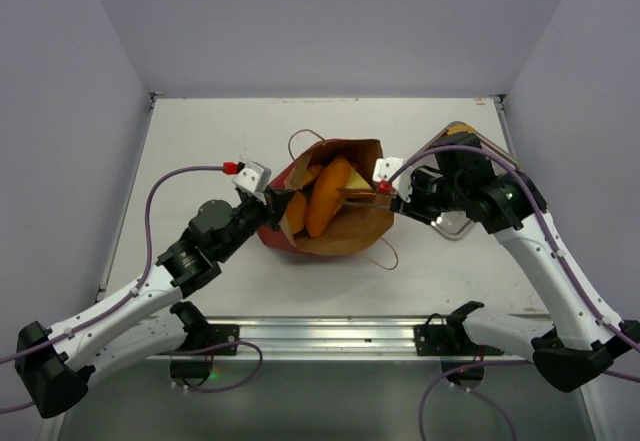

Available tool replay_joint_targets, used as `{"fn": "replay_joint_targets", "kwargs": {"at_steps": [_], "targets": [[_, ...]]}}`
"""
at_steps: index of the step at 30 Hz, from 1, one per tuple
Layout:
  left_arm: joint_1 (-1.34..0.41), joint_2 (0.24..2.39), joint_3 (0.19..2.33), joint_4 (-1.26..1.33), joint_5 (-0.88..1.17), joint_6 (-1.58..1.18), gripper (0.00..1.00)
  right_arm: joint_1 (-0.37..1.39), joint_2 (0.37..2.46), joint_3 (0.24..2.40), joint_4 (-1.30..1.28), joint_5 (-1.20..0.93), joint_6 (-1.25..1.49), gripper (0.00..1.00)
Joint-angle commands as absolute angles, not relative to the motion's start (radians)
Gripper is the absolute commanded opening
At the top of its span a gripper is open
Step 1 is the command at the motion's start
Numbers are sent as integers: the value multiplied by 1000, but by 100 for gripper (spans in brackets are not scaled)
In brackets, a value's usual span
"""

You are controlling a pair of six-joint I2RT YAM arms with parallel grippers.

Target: Take the fake bread out of the paper bag

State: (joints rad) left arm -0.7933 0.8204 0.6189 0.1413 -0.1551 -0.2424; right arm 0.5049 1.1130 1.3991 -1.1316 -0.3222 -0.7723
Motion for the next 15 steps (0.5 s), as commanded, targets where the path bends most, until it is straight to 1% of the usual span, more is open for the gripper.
{"fn": "replay_joint_targets", "kwargs": {"at_steps": [1,11,15], "targets": [[-796,813,643,161,-100,-219,0,561,1107,1468,-1066,-71,-883,41],[-796,755,595,140,-9,-233,0,742,1153,1425,-994,188,-922,44],[-796,746,591,127,-6,-233,0,793,1164,1443,-1022,230,-933,46]]}}
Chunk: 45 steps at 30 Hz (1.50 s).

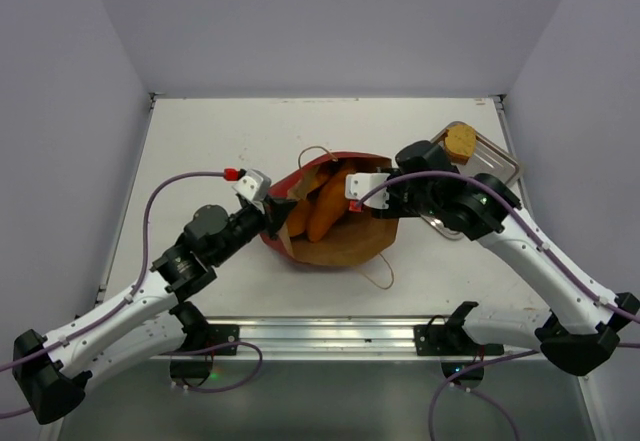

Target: Take the fake bread out of the paper bag

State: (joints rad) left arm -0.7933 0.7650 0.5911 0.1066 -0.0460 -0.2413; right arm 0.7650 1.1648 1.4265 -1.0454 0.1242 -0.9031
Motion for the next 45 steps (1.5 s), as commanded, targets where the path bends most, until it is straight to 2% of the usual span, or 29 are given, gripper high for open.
{"fn": "replay_joint_targets", "kwargs": {"at_steps": [1,29,45], "targets": [[-796,746,589,126,-5,-233,0,798,1164,1445,-1032,238,-940,46],[-796,785,620,11,60,-144,0,793,1075,1382,-1137,127,-930,49],[-796,795,630,41,87,-179,0,811,1092,1380,-1081,172,-916,49]]}}
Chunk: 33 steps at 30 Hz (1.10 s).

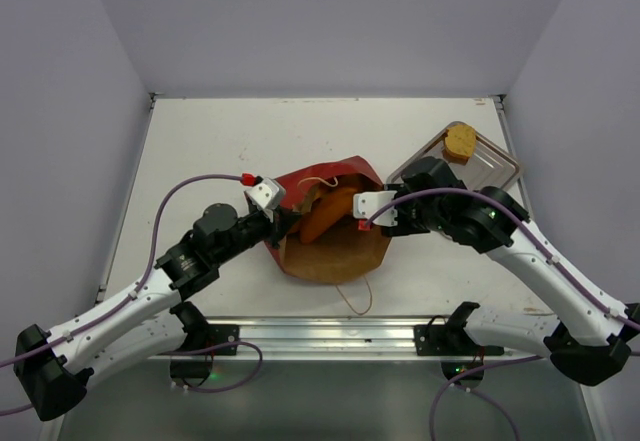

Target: Take the fake bread out of the paper bag

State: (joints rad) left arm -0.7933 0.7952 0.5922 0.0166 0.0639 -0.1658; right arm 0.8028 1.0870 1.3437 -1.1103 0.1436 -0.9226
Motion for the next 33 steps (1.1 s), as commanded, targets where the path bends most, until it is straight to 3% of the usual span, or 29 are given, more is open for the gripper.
{"fn": "replay_joint_targets", "kwargs": {"at_steps": [1,33], "targets": [[-796,795,629,43,89,-181,0,815,1097,1384,-1080,172,-916,49],[-796,782,635,54,101,-178,0,830,1203,1382,-1066,301,-882,50]]}}
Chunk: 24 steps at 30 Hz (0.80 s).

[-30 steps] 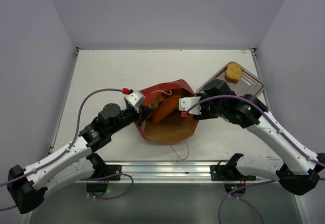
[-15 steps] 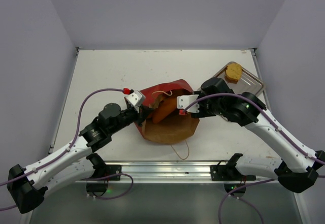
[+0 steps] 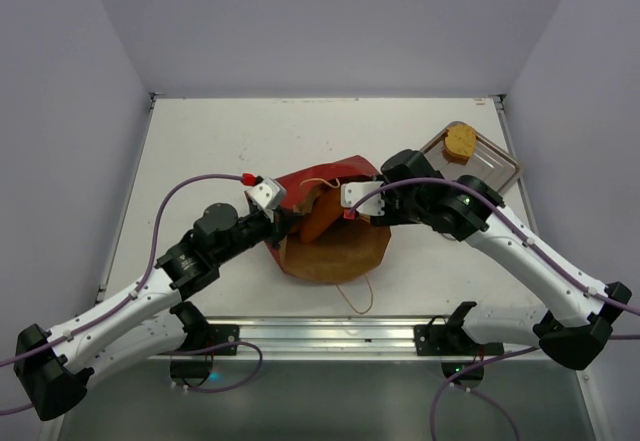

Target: Take the fake bread out of the paper bag

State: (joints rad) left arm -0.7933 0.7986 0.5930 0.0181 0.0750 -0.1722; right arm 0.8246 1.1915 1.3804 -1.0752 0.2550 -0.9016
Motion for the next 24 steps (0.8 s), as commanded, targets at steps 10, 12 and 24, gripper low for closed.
{"fn": "replay_joint_targets", "kwargs": {"at_steps": [10,12,24], "targets": [[-796,767,635,38,101,-172,0,816,1198,1440,-1147,215,-808,50],[-796,758,635,28,97,-169,0,810,1189,1439,-1152,213,-798,50],[-796,770,644,17,95,-166,0,776,1111,1364,-1186,170,-755,49]]}}
